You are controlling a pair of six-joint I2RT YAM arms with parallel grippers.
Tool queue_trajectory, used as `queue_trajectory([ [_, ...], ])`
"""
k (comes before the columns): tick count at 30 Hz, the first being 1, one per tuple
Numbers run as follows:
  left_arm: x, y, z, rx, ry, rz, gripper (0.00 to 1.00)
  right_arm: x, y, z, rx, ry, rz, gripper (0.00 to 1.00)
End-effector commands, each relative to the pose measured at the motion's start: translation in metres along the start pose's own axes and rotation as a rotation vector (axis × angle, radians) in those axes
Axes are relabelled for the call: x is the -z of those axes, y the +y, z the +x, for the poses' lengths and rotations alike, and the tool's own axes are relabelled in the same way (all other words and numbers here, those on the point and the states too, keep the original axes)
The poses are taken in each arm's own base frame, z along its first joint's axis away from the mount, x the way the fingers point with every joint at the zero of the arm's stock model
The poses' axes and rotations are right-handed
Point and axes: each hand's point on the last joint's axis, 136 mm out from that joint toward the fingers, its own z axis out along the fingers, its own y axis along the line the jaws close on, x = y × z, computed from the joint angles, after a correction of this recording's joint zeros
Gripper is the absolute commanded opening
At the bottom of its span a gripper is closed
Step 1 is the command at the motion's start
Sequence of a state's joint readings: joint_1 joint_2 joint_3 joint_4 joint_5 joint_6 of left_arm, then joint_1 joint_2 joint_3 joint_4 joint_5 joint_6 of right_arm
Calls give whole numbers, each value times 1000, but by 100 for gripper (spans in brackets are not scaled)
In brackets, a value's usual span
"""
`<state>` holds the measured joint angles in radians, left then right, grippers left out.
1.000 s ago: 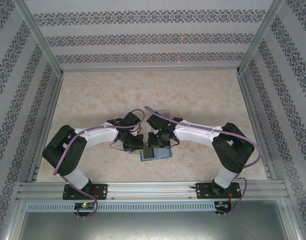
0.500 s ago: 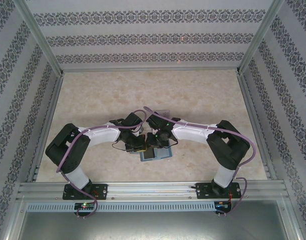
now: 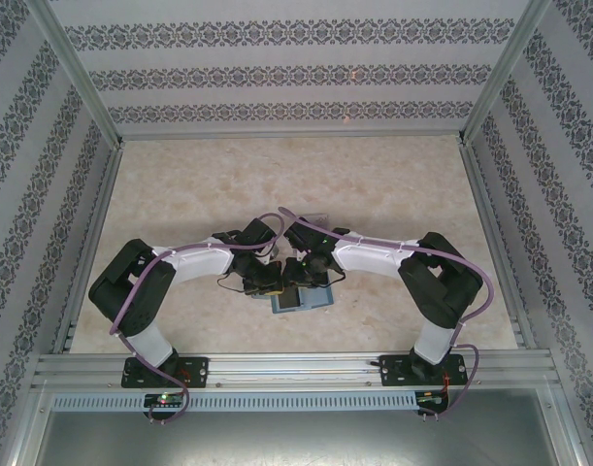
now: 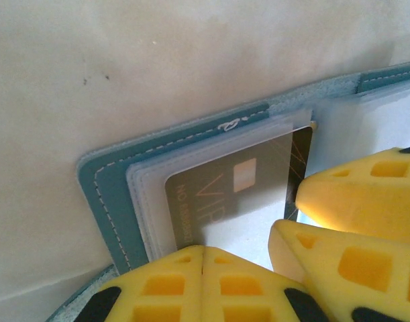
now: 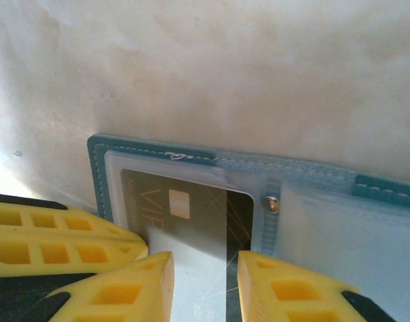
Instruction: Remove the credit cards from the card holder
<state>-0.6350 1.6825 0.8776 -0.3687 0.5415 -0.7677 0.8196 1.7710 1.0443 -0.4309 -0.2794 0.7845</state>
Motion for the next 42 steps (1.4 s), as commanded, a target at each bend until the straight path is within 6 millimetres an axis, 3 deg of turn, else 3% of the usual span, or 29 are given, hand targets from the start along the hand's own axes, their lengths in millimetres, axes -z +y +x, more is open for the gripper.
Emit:
queue_trajectory([
  [1,-7,16,11,1,37,-64,0,-9,-25,8,-4,29,100,33],
  [6,-5,17,13,3,34,-68,0,-7,-27,7,0,24,112,33],
  [16,-4,19,12,1,30,-76,0,5,-12,5,-6,-8,37,21],
  [22,-4,19,13,0,31,-78,0,9,-19,5,-9,-17,75,24],
  [26,-4,19,13,1,29,-80,0,10,-10,4,-11,-27,25,19],
  [32,-3,19,13,3,30,-78,0,1,-3,6,-21,0,-27,16],
  [42,0,18,13,-1,24,-80,0,-17,-19,12,-39,40,32,17],
])
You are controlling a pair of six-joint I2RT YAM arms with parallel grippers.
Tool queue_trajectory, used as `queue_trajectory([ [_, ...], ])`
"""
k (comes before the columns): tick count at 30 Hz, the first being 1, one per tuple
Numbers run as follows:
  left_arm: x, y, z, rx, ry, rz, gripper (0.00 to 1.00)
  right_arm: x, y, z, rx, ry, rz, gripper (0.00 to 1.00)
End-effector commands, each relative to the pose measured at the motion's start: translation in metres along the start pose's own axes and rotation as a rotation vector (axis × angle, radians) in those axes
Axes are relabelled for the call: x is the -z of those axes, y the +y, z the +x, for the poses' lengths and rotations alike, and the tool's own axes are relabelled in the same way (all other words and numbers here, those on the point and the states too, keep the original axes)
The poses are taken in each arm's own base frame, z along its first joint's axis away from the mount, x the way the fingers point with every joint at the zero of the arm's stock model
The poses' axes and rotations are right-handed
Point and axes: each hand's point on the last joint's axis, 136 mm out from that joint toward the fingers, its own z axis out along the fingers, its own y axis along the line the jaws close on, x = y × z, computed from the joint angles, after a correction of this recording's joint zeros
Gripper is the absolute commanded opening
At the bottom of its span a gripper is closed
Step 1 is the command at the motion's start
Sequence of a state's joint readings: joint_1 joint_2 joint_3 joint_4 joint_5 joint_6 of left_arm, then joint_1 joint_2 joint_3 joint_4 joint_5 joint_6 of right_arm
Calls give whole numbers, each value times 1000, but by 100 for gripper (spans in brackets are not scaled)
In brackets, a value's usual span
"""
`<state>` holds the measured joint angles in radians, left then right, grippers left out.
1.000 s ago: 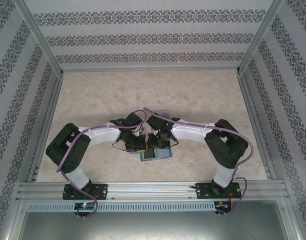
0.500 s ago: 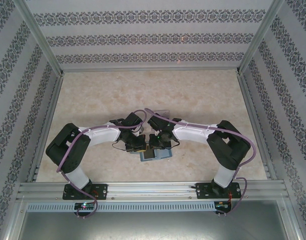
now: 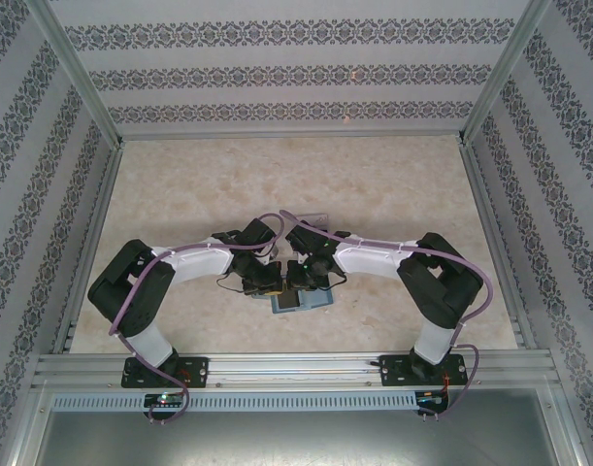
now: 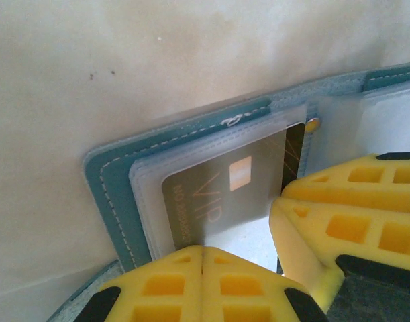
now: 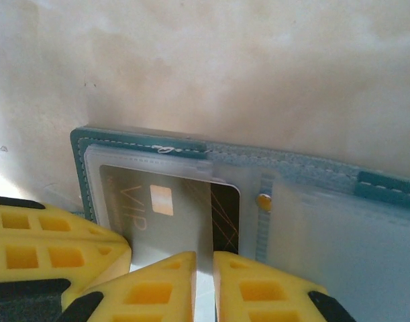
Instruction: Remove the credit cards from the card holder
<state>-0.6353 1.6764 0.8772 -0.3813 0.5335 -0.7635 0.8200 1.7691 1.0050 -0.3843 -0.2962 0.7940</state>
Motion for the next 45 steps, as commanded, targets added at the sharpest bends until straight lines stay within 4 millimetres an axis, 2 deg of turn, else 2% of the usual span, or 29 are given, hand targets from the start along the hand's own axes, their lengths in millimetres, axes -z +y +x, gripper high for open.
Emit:
queue_trajectory([
  [1,-1,17,13,1,25,-71,0,-10,-19,8,-31,34,65,18],
  [6,0,18,13,-1,22,-73,0,-9,-27,9,-26,37,108,29],
  [8,1,18,14,0,22,-76,0,-7,-29,9,-23,31,120,30],
  [21,4,19,14,-3,19,-87,0,12,-24,1,10,-12,137,30],
  [29,14,-3,7,-41,5,-61,0,16,-16,1,2,-22,93,30],
  [39,6,-15,4,-57,26,-45,0,16,-16,1,-8,-25,78,30],
  [45,-2,-4,5,-49,41,-93,0,20,-19,-1,-23,-34,66,30],
])
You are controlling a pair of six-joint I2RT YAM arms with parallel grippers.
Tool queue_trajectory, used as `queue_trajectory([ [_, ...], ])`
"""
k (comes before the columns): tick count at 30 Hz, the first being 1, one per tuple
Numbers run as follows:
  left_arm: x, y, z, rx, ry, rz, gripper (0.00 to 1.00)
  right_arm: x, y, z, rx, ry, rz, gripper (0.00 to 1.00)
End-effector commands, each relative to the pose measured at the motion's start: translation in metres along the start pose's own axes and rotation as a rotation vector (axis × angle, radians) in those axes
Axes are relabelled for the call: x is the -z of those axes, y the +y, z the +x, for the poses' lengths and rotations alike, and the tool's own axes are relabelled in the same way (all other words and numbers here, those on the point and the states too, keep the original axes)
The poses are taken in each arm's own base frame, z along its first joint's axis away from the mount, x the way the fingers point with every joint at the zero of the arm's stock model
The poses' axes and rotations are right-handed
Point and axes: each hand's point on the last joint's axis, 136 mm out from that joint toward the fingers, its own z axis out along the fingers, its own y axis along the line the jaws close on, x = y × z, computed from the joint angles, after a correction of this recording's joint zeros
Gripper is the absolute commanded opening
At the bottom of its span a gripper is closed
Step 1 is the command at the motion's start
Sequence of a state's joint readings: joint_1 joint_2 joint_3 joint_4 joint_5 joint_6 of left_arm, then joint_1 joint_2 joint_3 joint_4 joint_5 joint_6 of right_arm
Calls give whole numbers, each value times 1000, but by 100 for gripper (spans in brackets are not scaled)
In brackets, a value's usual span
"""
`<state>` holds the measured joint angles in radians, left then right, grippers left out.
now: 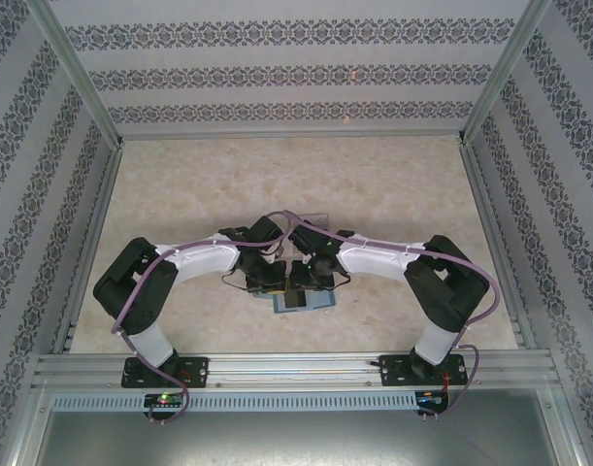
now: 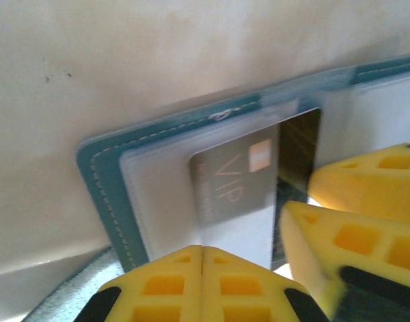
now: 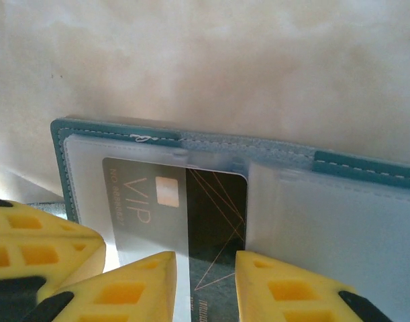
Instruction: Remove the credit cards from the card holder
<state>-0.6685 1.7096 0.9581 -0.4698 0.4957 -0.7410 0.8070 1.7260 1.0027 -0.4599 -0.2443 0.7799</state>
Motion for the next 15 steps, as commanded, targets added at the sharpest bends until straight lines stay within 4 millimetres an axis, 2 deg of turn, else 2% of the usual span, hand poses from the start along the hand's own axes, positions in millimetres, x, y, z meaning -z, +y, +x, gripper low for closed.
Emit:
queue_trajectory([
  [1,-3,8,6,-13,28,-57,0,5,-7,-1,-18,-13,6,30],
  [15,-18,37,16,6,77,-158,0,-13,-11,7,-38,38,-23,28],
])
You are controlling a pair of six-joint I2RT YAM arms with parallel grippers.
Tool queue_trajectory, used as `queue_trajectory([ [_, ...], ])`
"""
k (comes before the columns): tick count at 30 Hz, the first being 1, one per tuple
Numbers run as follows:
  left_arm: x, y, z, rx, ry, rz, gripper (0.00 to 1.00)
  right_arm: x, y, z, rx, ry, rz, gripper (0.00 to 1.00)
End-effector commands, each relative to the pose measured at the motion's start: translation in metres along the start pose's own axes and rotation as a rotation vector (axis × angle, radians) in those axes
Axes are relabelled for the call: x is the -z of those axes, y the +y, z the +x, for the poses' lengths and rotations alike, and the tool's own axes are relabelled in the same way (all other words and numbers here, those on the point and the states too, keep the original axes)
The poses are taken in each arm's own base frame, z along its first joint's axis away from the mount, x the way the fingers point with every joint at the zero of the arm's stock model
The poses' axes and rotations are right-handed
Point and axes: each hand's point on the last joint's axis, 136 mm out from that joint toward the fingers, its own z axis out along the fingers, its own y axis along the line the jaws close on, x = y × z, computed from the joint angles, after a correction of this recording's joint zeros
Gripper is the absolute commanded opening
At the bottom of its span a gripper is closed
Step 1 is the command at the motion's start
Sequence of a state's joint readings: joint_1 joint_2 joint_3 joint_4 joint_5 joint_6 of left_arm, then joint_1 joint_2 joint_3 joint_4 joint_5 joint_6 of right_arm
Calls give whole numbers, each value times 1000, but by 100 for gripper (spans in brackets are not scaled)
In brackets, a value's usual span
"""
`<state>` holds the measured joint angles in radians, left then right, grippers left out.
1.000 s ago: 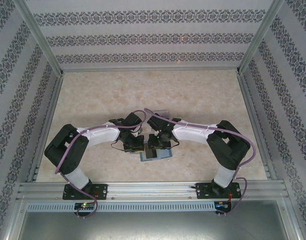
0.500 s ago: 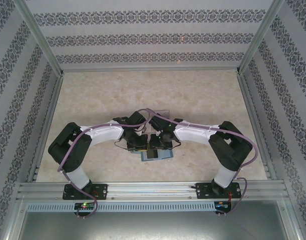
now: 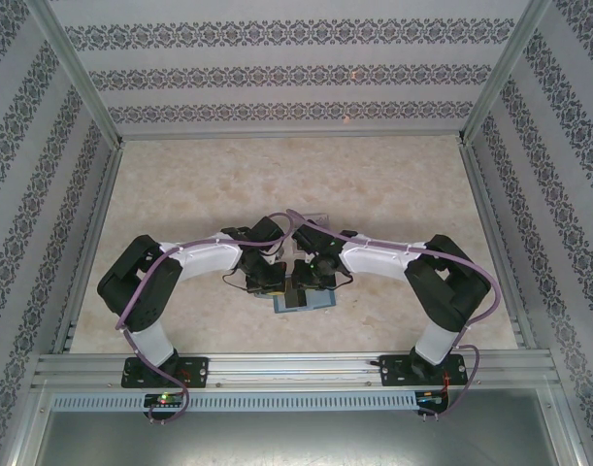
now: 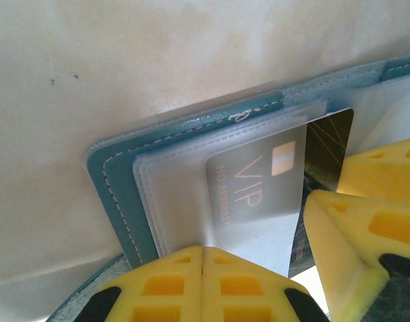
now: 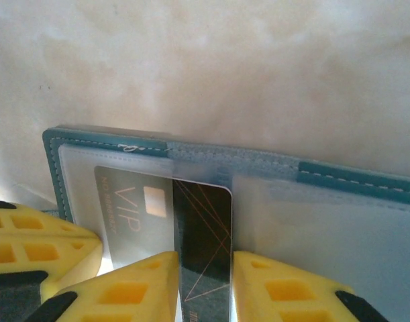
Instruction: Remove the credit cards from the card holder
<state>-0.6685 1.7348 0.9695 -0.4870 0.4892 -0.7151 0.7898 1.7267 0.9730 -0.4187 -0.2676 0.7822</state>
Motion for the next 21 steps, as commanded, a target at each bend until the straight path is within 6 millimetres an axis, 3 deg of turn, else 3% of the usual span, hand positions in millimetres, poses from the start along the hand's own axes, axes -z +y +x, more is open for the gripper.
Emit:
queue_trajectory([
  [1,-15,34,16,18,64,-147,0,-10,-7,8,-24,37,-3,28],
  [12,-19,44,22,28,82,-179,0,5,-2,4,-46,4,-99,26],
  [21,-20,44,22,26,86,-178,0,15,14,2,-59,-5,-253,22],
])
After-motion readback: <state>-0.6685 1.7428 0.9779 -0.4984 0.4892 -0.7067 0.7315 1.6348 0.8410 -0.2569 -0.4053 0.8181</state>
